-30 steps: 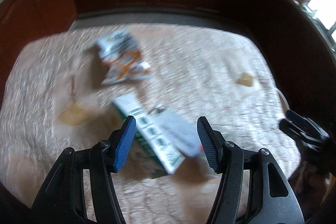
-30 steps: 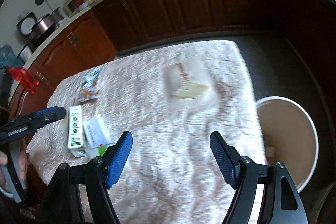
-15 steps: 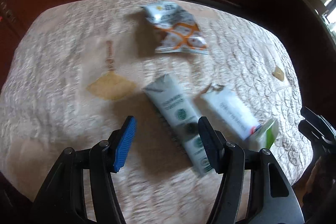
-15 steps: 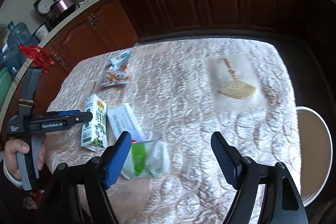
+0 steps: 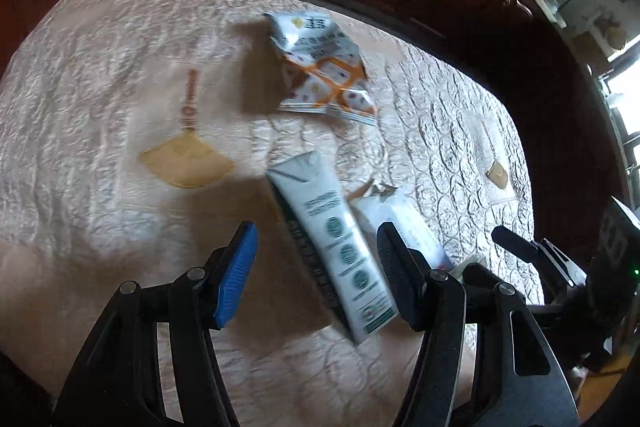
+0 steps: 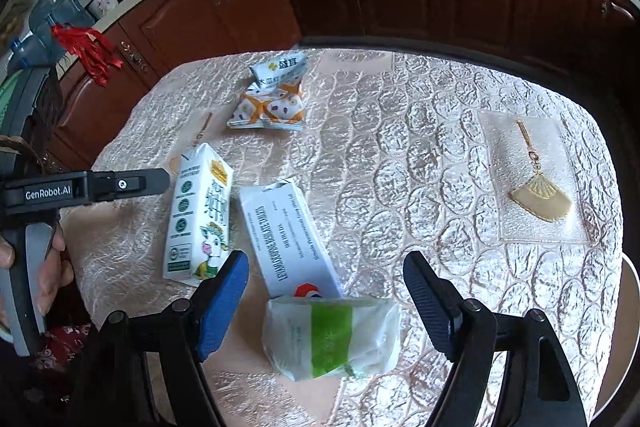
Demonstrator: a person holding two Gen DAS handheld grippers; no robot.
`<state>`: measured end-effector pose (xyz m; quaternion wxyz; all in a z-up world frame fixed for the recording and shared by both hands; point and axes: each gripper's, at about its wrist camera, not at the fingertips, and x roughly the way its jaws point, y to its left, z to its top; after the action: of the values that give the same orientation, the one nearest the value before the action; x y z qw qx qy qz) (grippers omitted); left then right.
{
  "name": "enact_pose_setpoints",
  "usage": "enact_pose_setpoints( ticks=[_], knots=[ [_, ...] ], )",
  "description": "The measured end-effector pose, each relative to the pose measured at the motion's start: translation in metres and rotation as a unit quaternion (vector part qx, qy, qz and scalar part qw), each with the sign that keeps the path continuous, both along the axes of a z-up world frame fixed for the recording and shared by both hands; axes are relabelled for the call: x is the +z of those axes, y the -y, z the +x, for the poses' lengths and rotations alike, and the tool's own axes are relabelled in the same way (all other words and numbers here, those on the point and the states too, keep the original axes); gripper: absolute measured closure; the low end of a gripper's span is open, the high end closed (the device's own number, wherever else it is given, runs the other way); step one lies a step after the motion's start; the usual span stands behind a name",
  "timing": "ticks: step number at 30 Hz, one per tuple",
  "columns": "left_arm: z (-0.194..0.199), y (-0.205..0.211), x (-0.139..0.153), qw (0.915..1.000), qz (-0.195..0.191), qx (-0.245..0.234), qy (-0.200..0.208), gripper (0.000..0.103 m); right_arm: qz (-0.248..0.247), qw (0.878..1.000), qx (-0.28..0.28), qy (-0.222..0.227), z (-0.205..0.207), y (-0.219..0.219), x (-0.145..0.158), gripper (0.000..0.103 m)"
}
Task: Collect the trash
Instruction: 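Grasp the white milk carton with the left tool while the right tool grasps the white medicine box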
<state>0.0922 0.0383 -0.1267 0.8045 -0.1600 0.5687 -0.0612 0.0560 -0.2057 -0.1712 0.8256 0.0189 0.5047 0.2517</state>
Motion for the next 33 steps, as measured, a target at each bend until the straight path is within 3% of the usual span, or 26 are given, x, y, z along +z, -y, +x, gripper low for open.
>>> enact_pose_setpoints(
  ticks=[6,10,12,13,20,21,23,26,33],
  knots=[
    [0.019,0.024,-0.021,0.9987,0.038,0.024,-0.022,0.042,0.007,1.000,0.000,-0.007,-0.001,0.006,-0.006,0.025],
    [0.019,0.030,-0.037,0.9969,0.068,0.012,-0.038,0.042,0.006,1.000,0.010,-0.010,0.000,0.001,-0.011,0.025],
    [0.018,0.024,-0.039,0.9978,0.057,0.009,-0.034,0.044,0.005,1.000,0.019,-0.012,0.001,-0.006,-0.014,0.025],
    [0.018,0.019,-0.038,0.9982,0.051,0.008,-0.030,0.053,0.002,1.000,0.028,-0.013,0.002,-0.011,-0.015,0.025],
    [0.015,0.000,-0.026,0.9985,0.050,-0.004,-0.018,0.060,-0.034,0.996,0.080,-0.033,0.017,-0.055,-0.032,0.022],
    [0.015,-0.003,-0.025,0.9986,0.050,-0.004,-0.017,0.060,-0.035,0.995,0.086,-0.039,0.021,-0.060,-0.036,0.025],
    [0.014,-0.006,-0.021,0.9988,0.048,-0.002,-0.014,0.060,-0.042,0.994,0.084,-0.050,0.026,-0.067,-0.045,0.046],
    [0.010,-0.007,-0.012,0.9991,0.043,-0.001,0.004,0.061,-0.042,0.995,0.084,-0.029,0.027,-0.071,-0.043,0.052],
    [0.005,0.001,0.018,0.9978,0.044,-0.019,0.046,0.062,0.079,0.997,0.024,0.013,0.024,-0.028,0.000,0.053]
  ],
)
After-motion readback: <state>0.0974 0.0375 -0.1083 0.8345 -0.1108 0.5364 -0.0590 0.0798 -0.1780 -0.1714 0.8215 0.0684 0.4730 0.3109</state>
